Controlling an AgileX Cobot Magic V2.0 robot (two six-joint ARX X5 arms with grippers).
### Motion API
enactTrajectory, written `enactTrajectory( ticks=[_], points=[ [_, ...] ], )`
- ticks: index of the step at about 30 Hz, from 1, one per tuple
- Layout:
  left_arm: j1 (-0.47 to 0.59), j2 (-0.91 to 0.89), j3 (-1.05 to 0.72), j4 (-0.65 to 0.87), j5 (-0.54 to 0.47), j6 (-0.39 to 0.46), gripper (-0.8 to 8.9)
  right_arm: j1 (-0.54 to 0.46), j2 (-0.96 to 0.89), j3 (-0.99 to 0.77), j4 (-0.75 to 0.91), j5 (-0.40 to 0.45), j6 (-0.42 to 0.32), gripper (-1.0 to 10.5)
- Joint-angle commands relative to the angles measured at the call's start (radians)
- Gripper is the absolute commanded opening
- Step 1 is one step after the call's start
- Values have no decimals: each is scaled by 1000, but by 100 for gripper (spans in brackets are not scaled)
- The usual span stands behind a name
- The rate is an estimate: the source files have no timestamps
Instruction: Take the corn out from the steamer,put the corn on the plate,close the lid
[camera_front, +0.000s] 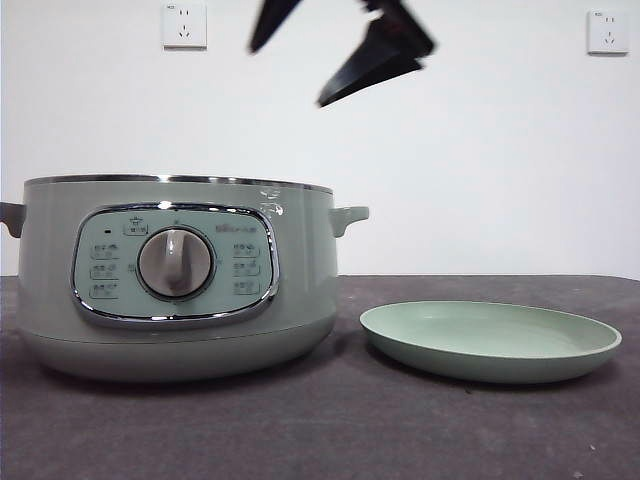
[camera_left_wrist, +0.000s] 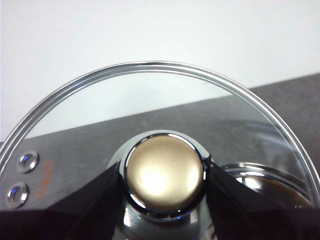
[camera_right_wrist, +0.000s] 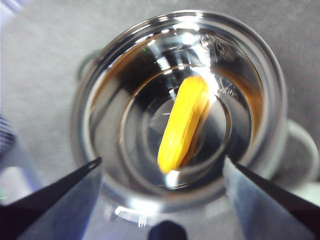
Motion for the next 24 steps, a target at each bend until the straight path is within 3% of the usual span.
enactTrajectory(
  ticks=[1,11,19,24],
  points=[
    [0,-46,10,29,-15,12,-12,34,119,120,-43,45,-36,414],
    [0,-77,10,-32,-59,14,-12,111,465,428,-180,176,-85,406],
    [0,-77,10,-40,-57,14,-12,125,577,447,-167,254,-97,404],
    [0,-77,10,-40,-57,14,-12,125,614,447,-163,251,-95,302]
  ],
)
